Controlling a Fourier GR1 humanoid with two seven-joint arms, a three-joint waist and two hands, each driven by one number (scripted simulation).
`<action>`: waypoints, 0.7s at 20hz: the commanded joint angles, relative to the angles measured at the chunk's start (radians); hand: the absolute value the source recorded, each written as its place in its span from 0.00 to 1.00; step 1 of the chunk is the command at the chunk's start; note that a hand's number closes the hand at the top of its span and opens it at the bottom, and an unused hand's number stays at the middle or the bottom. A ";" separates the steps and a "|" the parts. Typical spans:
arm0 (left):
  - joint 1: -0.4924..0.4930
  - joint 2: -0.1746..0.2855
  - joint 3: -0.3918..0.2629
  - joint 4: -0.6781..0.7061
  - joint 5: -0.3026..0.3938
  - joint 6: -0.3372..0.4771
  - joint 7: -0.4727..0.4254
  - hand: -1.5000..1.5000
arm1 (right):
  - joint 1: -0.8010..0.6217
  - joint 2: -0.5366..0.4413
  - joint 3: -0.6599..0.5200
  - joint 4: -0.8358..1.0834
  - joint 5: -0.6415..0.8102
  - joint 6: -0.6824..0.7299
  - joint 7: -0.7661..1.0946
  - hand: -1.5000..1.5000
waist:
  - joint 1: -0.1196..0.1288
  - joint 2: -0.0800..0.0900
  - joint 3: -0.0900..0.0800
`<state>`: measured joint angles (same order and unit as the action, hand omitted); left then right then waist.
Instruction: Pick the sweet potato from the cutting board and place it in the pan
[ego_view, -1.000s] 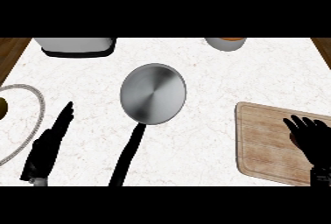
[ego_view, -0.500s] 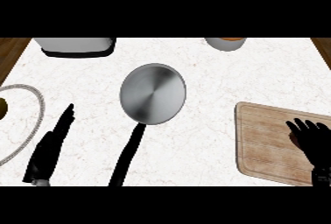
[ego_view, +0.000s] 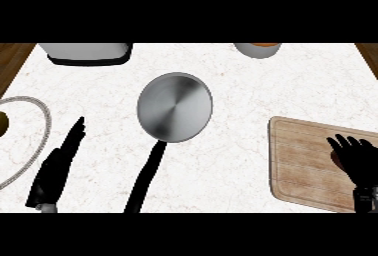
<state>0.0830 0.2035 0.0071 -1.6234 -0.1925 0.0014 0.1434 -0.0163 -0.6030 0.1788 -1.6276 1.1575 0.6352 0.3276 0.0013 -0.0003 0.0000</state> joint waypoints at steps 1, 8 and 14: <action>-0.015 -0.024 0.008 -0.008 -0.005 -0.002 0.017 0.50 | -0.063 0.063 -0.004 0.040 0.042 0.031 0.007 0.00 | 0.001 0.000 0.000; 0.000 0.018 0.059 0.005 0.029 -0.061 -0.030 0.50 | 0.000 0.059 -0.057 0.145 0.016 -0.118 -0.141 1.00 | 0.000 0.000 0.000; 0.040 -0.025 0.023 0.043 -0.025 -0.024 -0.081 0.50 | -0.014 0.060 -0.102 0.118 -0.016 -0.084 -0.174 1.00 | -0.001 0.000 0.000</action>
<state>0.0920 0.1910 0.0346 -1.6145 -0.2000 -0.0289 0.1220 -0.0474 -0.5427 0.0924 -1.5062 1.1586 0.5306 0.1903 0.0022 -0.0087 -0.0136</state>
